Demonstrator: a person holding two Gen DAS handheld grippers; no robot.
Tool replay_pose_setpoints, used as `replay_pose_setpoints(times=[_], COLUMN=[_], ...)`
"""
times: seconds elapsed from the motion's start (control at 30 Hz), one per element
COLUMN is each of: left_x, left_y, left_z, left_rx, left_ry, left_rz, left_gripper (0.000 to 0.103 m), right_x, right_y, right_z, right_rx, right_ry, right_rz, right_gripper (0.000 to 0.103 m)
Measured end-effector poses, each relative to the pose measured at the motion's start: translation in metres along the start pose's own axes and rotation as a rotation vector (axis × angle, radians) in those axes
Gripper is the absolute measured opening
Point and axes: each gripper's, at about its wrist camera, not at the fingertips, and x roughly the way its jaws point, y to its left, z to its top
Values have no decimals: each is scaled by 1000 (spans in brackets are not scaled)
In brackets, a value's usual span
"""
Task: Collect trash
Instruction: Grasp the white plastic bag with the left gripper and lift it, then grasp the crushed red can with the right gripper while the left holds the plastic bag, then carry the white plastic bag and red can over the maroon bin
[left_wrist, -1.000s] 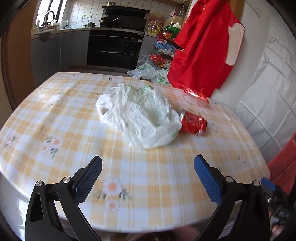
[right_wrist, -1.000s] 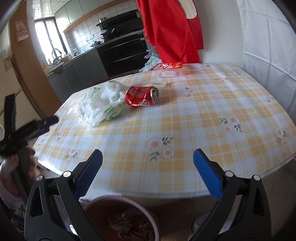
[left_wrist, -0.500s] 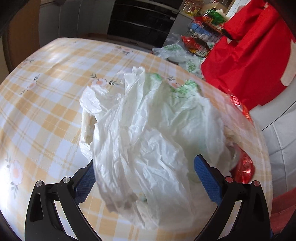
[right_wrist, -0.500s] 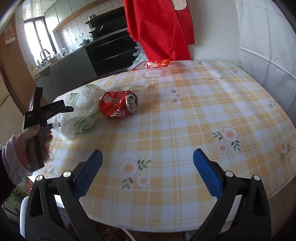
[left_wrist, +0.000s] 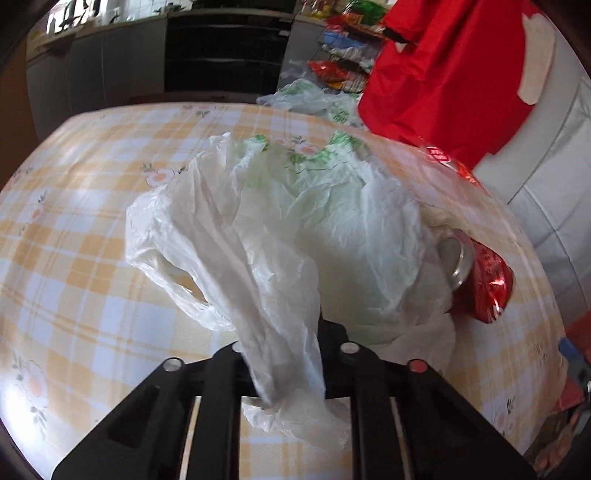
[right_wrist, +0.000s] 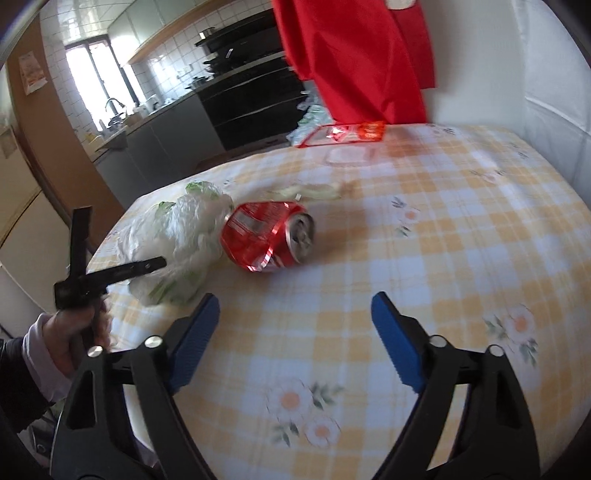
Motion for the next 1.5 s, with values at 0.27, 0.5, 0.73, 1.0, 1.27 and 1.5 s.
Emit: replay_pose_setpoints(times=[0.27, 0.5, 0.73, 1.0, 1.27, 1.5], left_x=[-80, -128, -153, -168, -197, -235], left_y=[24, 55, 52, 41, 25, 17], left_z=[-16, -26, -44, -60, -76, -92], left_rx=[94, 75, 79, 54, 78, 84], left_ry=[-181, -233, -250, -259, -287, -319], left_rz=[81, 126, 107, 54, 17, -3], left_gripper=[7, 7, 7, 7, 7, 7], right_x=[52, 108, 125, 104, 43, -21], right_y=[6, 9, -4, 20, 27, 48], right_z=[37, 55, 54, 52, 45, 39], right_rx=[-2, 34, 143, 1, -13, -35], right_ry=[6, 53, 67, 61, -15, -104], right_rz=[8, -62, -83, -155, -128, -55], right_gripper=[62, 61, 46, 30, 27, 27])
